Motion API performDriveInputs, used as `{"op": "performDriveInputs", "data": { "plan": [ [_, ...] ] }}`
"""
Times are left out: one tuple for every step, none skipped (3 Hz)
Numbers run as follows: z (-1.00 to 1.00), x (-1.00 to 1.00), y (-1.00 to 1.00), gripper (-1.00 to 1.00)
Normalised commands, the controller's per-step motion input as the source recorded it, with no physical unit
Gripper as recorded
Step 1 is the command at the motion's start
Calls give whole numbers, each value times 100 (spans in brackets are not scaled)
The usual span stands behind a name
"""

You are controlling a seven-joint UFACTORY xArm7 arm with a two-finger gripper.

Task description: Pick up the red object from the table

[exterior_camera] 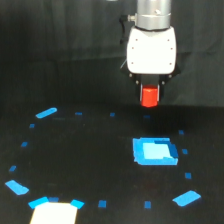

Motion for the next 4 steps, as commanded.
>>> {"op": "performDriveInputs", "data": {
  "plan": [
    [100,-7,-19,-100],
    [100,-55,-24,-100],
    [9,-36,9,-100],
    [20,31,17,-100]
  ]
}}
